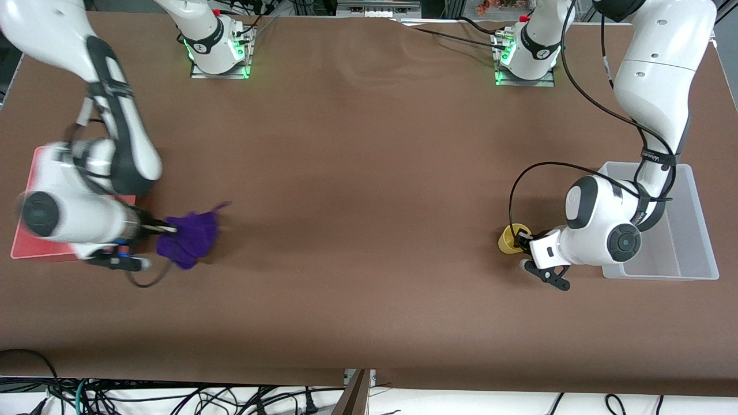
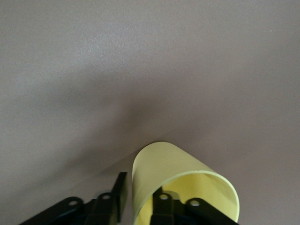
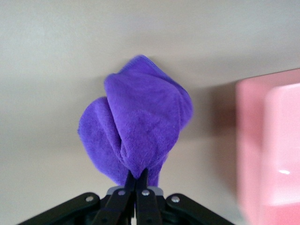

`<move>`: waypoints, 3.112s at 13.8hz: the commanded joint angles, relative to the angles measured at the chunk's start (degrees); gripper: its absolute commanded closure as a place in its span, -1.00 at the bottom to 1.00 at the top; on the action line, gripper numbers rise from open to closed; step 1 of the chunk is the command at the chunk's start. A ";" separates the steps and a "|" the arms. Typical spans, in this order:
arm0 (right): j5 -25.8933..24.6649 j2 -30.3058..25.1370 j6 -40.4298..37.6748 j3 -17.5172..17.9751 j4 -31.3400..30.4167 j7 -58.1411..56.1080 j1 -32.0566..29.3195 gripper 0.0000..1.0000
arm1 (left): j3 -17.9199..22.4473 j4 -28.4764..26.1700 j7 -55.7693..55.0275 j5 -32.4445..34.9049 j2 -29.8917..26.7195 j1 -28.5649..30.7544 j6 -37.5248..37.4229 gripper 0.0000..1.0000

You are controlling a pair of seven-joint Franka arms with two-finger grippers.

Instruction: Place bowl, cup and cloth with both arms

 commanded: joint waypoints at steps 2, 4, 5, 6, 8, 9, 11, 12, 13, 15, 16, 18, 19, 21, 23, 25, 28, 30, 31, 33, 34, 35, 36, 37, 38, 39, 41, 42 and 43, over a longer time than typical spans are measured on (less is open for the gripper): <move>0.14 0.92 -20.64 -9.10 16.77 -20.30 -0.27 1.00 | 0.69 1.14 -0.47 -0.47 -4.06 -0.21 -4.55 1.00; 0.14 -0.83 -25.25 -14.37 18.03 -27.00 -0.44 1.00 | 0.95 3.33 -0.12 0.05 -6.70 0.40 -11.66 1.00; 0.14 -1.53 -25.17 -17.44 17.94 -32.60 -1.05 1.00 | 1.13 4.56 0.23 1.36 -8.10 1.01 -15.44 1.00; 0.23 -1.37 -24.74 -21.04 17.59 -38.05 -1.15 1.00 | 1.13 5.27 1.45 3.46 -9.42 1.80 -18.96 1.00; 0.58 -0.49 -21.42 -24.14 15.15 -40.48 -1.15 1.00 | 1.13 5.02 7.84 9.69 -11.89 4.96 -21.54 1.00; 0.76 -0.57 -18.78 -24.50 11.47 -40.39 -1.24 1.00 | 1.13 4.67 12.84 12.42 -12.59 7.41 -21.63 1.00; 1.37 -0.40 -12.03 -24.51 5.05 -40.13 -1.94 1.00 | 1.13 3.97 21.81 15.86 -12.60 12.77 -21.63 1.00; 2.76 -0.48 -9.12 -24.51 1.80 -39.78 -1.94 1.00 | 1.04 2.65 24.55 16.40 -12.60 15.58 -21.11 1.00; 4.00 -0.40 -7.17 -24.51 -0.49 -39.17 -1.85 1.00 | 1.04 0.90 26.41 17.28 -12.60 17.17 -20.23 1.00; 4.97 -0.31 -4.27 -24.51 -3.66 -36.63 -1.85 0.51 | 0.69 -5.50 29.13 18.07 -14.08 21.65 -13.33 1.00; 5.93 -0.31 -3.65 -24.51 -4.03 -35.74 -1.85 -0.98 | 0.69 -9.53 30.54 18.08 -15.40 22.63 -8.50 1.00; 6.91 -1.53 -4.43 -24.07 -2.37 -35.91 -1.85 -1.00 | 0.78 -14.48 31.78 18.08 -16.38 24.91 -2.06 1.00; 7.08 -2.93 -6.00 -23.81 -0.27 -35.91 -1.85 -1.00 | 0.78 -14.85 32.48 18.08 -16.12 25.27 -0.47 0.96; 6.91 -5.66 -12.40 -21.19 4.99 -35.91 -1.68 -1.00 | 0.69 -14.68 33.81 18.08 -16.02 25.71 -0.01 -0.99; 4.55 -8.56 -15.59 -14.52 8.44 -35.73 -1.76 -1.00 | 0.52 -14.32 34.60 18.08 -17.60 25.71 -1.23 -1.00; 2.52 -11.11 -14.81 -9.50 8.54 -35.82 -1.76 -1.00 | -0.45 -13.45 33.64 17.99 -20.93 25.10 -5.61 -1.00; 2.07 -14.45 -7.70 -7.99 8.19 -35.82 -1.76 -1.00 | -5.27 -9.59 24.98 14.49 -25.68 25.10 -13.70 -1.00; 2.16 -16.12 -7.34 -7.89 6.44 -36.52 -1.76 -1.00 | -7.91 -8.26 14.87 10.54 -27.97 25.19 -18.09 -1.00; 1.82 -16.22 -8.11 -7.29 6.43 -35.65 -1.76 -1.00 | -9.75 -7.47 9.69 7.47 -29.02 25.10 -20.38 -1.00; -0.81 -17.71 -12.31 -3.43 6.34 -27.80 -1.76 -1.00 | -15.62 -3.80 -5.14 6.82 -29.39 25.10 -27.48 -1.00; -0.74 -18.06 -14.69 -2.19 6.34 -20.25 -1.85 -1.00 | -18.18 -1.43 -11.22 7.09 -29.39 25.10 -30.83 -1.00; -0.48 -18.32 -16.37 -1.22 6.34 -15.04 -1.85 -1.00 | -20.64 0.77 -15.37 7.00 -29.56 25.19 -33.99 -1.00; -0.30 -19.02 -17.08 -0.61 5.99 -13.60 -1.85 -1.00 | -21.19 2.01 -16.72 6.39 -31.48 25.01 -34.89 -1.00; -0.38 -19.12 -17.26 -0.51 5.90 -13.76 -1.85 -1.00 | -20.24 1.24 -17.25 6.30 -34.19 21.97 -34.21 -1.00; -0.30 -19.12 -17.18 -0.51 5.81 -13.76 -1.85 -1.00 | -13.36 1.06 -17.34 5.86 -35.87 16.28 -32.63 -1.00; -0.38 -19.12 -17.44 -0.51 5.72 -13.67 -1.85 -1.00 | -5.63 0.45 -17.26 5.68 -37.89 8.65 -31.14 -1.00; -0.30 -19.12 -19.45 -0.42 5.72 -12.79 -1.85 -1.00 | 5.65 -2.35 -17.43 2.44 -40.71 -2.19 -28.50 -1.00; -0.21 -19.12 -19.55 -0.16 5.81 -12.88 -1.85 -1.00 | 8.13 -5.50 -17.52 2.17 -42.20 -4.84 -26.75 -1.00; -0.21 -19.12 -20.07 -0.16 5.81 -12.88 -1.85 -1.00 | 9.55 -9.88 -17.52 1.82 -44.39 -5.65 -23.60 -1.00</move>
